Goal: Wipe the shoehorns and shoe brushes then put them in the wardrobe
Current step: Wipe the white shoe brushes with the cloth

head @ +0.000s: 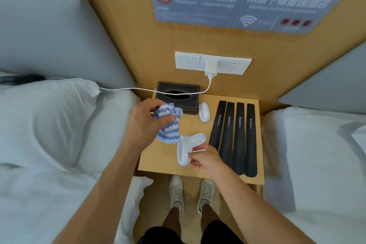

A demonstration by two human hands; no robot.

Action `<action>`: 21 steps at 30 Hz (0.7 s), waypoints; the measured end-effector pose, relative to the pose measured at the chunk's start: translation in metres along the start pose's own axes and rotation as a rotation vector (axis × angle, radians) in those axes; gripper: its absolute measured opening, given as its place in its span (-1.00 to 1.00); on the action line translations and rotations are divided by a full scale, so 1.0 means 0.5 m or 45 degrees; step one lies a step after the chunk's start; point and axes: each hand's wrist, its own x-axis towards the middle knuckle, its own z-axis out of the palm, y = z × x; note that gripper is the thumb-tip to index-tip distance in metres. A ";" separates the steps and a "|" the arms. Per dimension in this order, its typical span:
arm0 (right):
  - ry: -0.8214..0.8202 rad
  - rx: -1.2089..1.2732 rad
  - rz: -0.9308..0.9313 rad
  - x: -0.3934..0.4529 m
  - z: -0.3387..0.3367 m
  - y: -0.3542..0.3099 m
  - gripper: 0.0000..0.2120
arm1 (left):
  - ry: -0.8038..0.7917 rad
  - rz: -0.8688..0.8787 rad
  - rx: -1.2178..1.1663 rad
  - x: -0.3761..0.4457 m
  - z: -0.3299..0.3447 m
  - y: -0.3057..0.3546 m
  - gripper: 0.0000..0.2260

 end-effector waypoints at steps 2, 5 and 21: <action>0.028 -0.059 0.015 0.032 0.034 0.029 -0.64 | 0.021 -0.040 0.021 -0.003 -0.008 -0.028 -0.77; 0.071 -0.202 0.010 0.069 0.075 0.062 -0.72 | 0.034 -0.069 0.040 -0.007 -0.018 -0.069 -0.76; 0.271 -0.941 -0.111 0.218 0.179 0.083 -0.64 | 0.042 -0.193 0.034 -0.031 -0.008 -0.258 -0.75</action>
